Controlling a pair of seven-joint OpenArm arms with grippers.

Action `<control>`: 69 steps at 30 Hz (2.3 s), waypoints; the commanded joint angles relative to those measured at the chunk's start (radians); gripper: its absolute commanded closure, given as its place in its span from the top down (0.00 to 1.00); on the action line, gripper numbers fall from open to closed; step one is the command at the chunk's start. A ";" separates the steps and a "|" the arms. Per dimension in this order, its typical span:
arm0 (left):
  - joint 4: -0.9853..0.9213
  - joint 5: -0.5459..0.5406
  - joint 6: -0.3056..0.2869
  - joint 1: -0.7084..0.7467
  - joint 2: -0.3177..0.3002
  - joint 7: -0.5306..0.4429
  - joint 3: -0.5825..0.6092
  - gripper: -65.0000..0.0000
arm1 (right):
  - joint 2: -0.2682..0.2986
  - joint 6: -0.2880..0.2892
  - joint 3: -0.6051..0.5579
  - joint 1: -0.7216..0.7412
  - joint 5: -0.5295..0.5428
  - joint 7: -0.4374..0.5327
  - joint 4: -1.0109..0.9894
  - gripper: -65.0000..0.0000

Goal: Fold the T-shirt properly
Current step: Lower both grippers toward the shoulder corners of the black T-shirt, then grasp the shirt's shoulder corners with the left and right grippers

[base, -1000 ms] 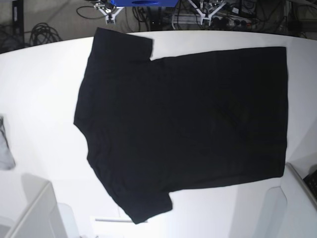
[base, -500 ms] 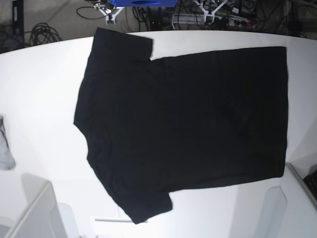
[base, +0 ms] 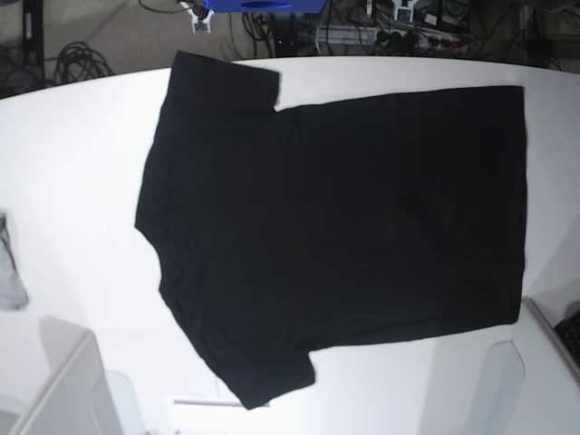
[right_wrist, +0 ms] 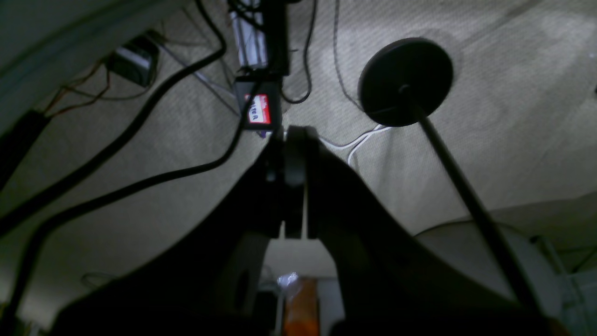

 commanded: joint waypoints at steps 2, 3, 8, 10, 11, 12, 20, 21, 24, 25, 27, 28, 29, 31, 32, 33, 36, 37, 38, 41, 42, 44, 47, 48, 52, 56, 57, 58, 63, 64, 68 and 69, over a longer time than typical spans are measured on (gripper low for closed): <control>0.033 0.000 -0.001 0.032 -0.011 -0.006 -0.002 0.00 | 0.022 -0.009 0.005 -0.053 0.033 0.005 0.065 0.00; 0.049 0.000 -0.001 0.043 -0.015 -0.008 0.000 0.00 | 0.035 -0.009 0.005 -0.071 0.053 0.007 0.085 0.00; 0.179 -0.002 -0.001 0.123 -0.044 -0.008 -0.012 0.00 | 0.089 -0.009 0.005 -0.134 0.167 0.005 0.151 0.00; 0.261 -0.003 0.000 0.173 -0.051 -0.008 -0.012 0.00 | 0.103 -0.009 0.005 -0.175 0.200 0.005 0.202 0.00; 0.307 -0.003 0.000 0.204 -0.051 -0.008 -0.014 0.00 | 0.107 -0.009 0.005 -0.201 0.208 0.005 0.237 0.00; 0.351 -0.002 0.000 0.238 -0.052 -0.008 -0.022 0.00 | 0.107 -0.009 0.005 -0.227 0.211 0.005 0.277 0.00; 0.636 -0.002 -0.001 0.433 -0.061 -0.009 -0.213 0.00 | 0.095 -0.011 0.036 -0.419 0.213 0.003 0.584 0.00; 0.669 -0.002 -0.001 0.450 -0.061 -0.009 -0.232 0.00 | 0.086 -0.011 0.053 -0.435 0.213 0.003 0.610 0.00; 0.747 -0.002 -0.001 0.483 -0.061 -0.009 -0.282 0.00 | 0.058 -0.011 0.116 -0.476 0.210 0.003 0.691 0.00; 0.771 0.000 -0.001 0.493 -0.061 -0.011 -0.292 0.00 | 0.057 -0.011 0.130 -0.490 0.210 0.003 0.724 0.00; 0.798 -0.002 -0.001 0.511 -0.061 -0.060 -0.302 0.00 | 0.055 -0.011 0.153 -0.513 0.210 0.003 0.786 0.00; 0.807 -0.002 -0.001 0.523 -0.061 -0.094 -0.305 0.00 | 0.055 -0.011 0.163 -0.527 0.210 0.003 0.825 0.00; 0.817 -0.002 -0.001 0.539 -0.063 -0.129 -0.316 0.00 | 0.054 -0.011 0.173 -0.539 0.210 0.003 0.862 0.00; 0.834 -0.002 -0.001 0.565 -0.060 -0.189 -0.338 0.00 | 0.054 -0.011 0.183 -0.560 0.210 0.003 0.948 0.00; 0.847 -0.003 -0.001 0.574 -0.060 -0.212 -0.347 0.00 | 0.054 -0.011 0.189 -0.570 0.210 0.003 0.987 0.00; 0.864 -0.003 -0.001 0.592 -0.060 -0.233 -0.362 0.00 | 0.054 -0.011 0.197 -0.576 0.210 0.003 1.035 0.00; 0.911 -0.006 -0.001 0.614 -0.058 -0.283 -0.394 0.00 | 0.052 -0.011 0.212 -0.594 0.210 0.003 1.138 0.00; 0.922 -0.026 -0.001 0.614 -0.058 -0.295 -0.398 0.00 | 0.052 -0.011 0.217 -0.596 0.210 0.003 1.172 0.00; 0.937 -0.060 -0.001 0.614 -0.058 -0.296 -0.401 0.00 | 0.052 -0.011 0.220 -0.596 0.210 0.003 1.202 0.00; 1.025 -0.178 -0.003 0.620 -0.063 -0.293 -0.401 0.00 | 0.052 -0.009 0.214 -0.587 0.210 0.002 1.271 0.00; 1.060 -0.204 -0.003 0.628 -0.063 -0.292 -0.401 0.00 | 0.052 -0.007 0.212 -0.583 0.211 0.002 1.288 0.00; 1.127 -0.246 -0.003 0.648 -0.063 -0.292 -0.402 0.00 | 0.052 -0.006 0.206 -0.560 0.213 0.002 1.328 0.00; 1.198 -0.275 -0.003 0.644 -0.063 -0.292 -0.402 0.00 | 0.052 -0.006 0.159 -0.521 0.213 0.002 1.357 0.00; 1.213 -0.284 -0.003 0.640 -0.063 -0.292 -0.402 0.00 | 0.052 -0.006 0.137 -0.499 0.213 0.002 1.363 0.00; 1.262 -0.344 -0.003 0.615 -0.069 -0.252 -0.404 0.00 | 0.052 -0.006 0.047 -0.438 0.214 0.002 1.385 0.00; 1.281 -0.481 -0.003 0.594 -0.147 -0.111 -0.447 0.00 | 0.052 -0.006 -0.025 -0.395 0.214 0.002 1.394 0.00; 1.278 -0.533 -0.011 0.582 -0.158 -0.086 -0.462 0.00 | 0.052 -0.006 -0.035 -0.387 0.214 0.002 1.394 0.00; 1.278 -0.580 -0.034 0.575 -0.169 -0.065 -0.485 0.00 | 0.052 -0.006 -0.039 -0.379 0.214 0.000 1.394 0.00; 1.262 -0.781 -0.347 0.512 -0.172 0.121 -0.658 0.00 | 0.058 -0.006 -0.030 -0.335 0.358 -0.109 1.397 0.09; 1.250 -0.792 -0.402 0.488 -0.169 0.181 -0.706 0.00 | 0.065 -0.006 -0.028 -0.326 0.420 -0.133 1.396 0.20; 1.163 -0.794 -0.566 0.348 -0.123 0.437 -0.913 0.00 | 0.127 -0.004 0.031 -0.300 0.664 -0.211 1.391 0.52; 1.140 -0.792 -0.604 0.318 -0.110 0.494 -0.971 0.00 | 0.141 -0.004 0.047 -0.297 0.717 -0.227 1.389 0.54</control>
